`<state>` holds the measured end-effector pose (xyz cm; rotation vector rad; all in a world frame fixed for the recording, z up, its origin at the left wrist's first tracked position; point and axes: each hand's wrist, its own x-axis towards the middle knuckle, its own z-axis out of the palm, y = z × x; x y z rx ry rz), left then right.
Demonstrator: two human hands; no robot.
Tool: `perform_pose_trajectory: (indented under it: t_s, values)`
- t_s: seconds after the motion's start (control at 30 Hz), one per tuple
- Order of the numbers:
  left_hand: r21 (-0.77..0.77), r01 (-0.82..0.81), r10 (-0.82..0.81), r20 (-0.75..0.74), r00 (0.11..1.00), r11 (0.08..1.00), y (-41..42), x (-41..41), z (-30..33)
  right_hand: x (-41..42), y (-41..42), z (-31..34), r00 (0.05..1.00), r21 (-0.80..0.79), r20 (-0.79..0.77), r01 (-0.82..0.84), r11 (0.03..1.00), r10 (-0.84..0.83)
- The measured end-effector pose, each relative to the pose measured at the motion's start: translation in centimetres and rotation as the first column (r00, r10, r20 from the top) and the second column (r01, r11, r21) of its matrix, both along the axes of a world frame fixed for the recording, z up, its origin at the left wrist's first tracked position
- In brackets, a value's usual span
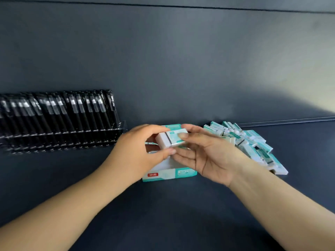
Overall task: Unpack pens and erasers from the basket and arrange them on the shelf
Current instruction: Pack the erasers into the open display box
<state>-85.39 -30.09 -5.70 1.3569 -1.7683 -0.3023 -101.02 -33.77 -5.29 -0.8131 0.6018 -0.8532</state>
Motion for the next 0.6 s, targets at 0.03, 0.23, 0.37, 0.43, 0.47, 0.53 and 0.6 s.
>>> perform_pose_trajectory:
  t_s: [0.03,0.23,0.37,0.43,0.47,0.53,0.6]
  values:
    - [0.022,0.003,-0.003,-0.025,1.0,1.0,0.2,0.7,0.0,0.4,0.2,0.0,1.0,-0.032,-0.01,-0.01,0.999,0.009]
    - [0.209,0.123,-0.074,-0.227,0.971,0.97,0.9,3.4,-0.1,1.5,0.3,-0.4,0.926,-0.482,-0.372,-0.137,0.866,-0.061]
    - [0.269,0.195,-0.09,-0.356,0.93,0.943,0.8,4.4,-0.2,2.0,0.2,-0.5,0.867,-0.559,-0.481,-0.188,0.808,-0.131]
    - [0.28,0.233,-0.112,-0.389,0.915,0.931,0.7,4.7,-0.4,2.2,-0.1,-0.4,0.847,-0.578,-0.5,-0.174,0.797,-0.178]
    - [0.279,0.247,-0.115,-0.416,0.902,0.928,0.6,4.8,-0.4,2.1,-0.3,-0.4,0.83,-0.591,-0.522,-0.186,0.785,-0.196]
    - [0.275,0.251,-0.102,-0.461,0.881,0.928,0.2,5.2,-0.7,2.2,-0.8,-0.4,0.795,-0.598,-0.572,-0.235,0.767,-0.202]
    - [0.272,0.244,-0.088,-0.483,0.871,0.931,-0.1,5.6,-1.0,2.3,-1.3,-0.4,0.797,-0.6,-0.569,-0.232,0.765,-0.205]
